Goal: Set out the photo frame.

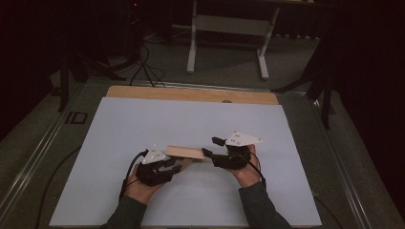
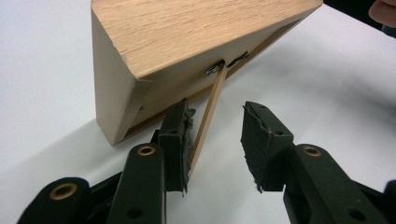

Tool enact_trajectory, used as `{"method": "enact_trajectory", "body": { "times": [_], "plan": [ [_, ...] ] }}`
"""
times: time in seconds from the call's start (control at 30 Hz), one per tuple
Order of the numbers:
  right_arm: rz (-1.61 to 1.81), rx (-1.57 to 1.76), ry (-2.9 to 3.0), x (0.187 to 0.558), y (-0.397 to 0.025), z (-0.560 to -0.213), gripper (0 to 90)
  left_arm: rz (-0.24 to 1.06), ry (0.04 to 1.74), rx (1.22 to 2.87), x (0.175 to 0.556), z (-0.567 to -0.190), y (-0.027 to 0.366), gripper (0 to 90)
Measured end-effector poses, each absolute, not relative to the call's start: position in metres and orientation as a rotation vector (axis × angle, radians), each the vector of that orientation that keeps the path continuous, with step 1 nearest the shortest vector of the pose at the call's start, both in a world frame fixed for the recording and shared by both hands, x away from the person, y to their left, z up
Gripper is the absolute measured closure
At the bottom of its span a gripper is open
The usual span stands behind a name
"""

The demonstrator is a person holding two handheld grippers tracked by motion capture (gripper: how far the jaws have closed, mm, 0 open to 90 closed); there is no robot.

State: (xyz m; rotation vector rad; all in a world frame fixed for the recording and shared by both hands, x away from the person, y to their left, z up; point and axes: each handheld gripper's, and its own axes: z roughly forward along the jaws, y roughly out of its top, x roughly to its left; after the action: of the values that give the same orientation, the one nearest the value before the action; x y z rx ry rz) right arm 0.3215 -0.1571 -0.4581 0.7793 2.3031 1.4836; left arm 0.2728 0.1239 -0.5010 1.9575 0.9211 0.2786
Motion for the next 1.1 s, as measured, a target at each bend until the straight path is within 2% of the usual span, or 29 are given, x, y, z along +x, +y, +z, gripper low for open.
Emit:
{"method": "enact_trajectory", "body": {
  "times": [0.23, 0.43, 0.47, 0.57, 0.7, 0.9, 1.1],
  "plan": [
    [1.492, 0.817, 2.265, 0.324, -0.162, -0.458, 44.7, 0.268, 0.923, 1.940, 0.273, -0.500, 0.125, 65.3],
    [1.482, 0.841, 2.254, 0.325, -0.162, -0.460, 52.8, 0.268, 0.923, 1.937, 0.273, -0.499, 0.126, 68.0],
    [1.473, 0.848, 2.250, 0.326, -0.162, -0.462, 60.9, 0.270, 0.919, 1.941, 0.273, -0.499, 0.125, 69.8],
    [1.451, 0.865, 2.241, 0.327, -0.160, -0.465, 75.5, 0.275, 0.915, 1.945, 0.273, -0.499, 0.124, 73.0],
    [1.476, 0.909, 2.236, 0.330, -0.158, -0.468, 88.2, 0.295, 0.908, 1.954, 0.273, -0.498, 0.123, 79.3],
    [1.487, 0.936, 2.281, 0.337, -0.150, -0.477, 89.3, 0.319, 0.916, 1.959, 0.273, -0.497, 0.122, 88.5],
    [1.497, 0.924, 2.305, 0.337, -0.148, -0.478, 89.2, 0.332, 0.949, 1.953, 0.277, -0.497, 0.124, 89.6]
  ]
}}
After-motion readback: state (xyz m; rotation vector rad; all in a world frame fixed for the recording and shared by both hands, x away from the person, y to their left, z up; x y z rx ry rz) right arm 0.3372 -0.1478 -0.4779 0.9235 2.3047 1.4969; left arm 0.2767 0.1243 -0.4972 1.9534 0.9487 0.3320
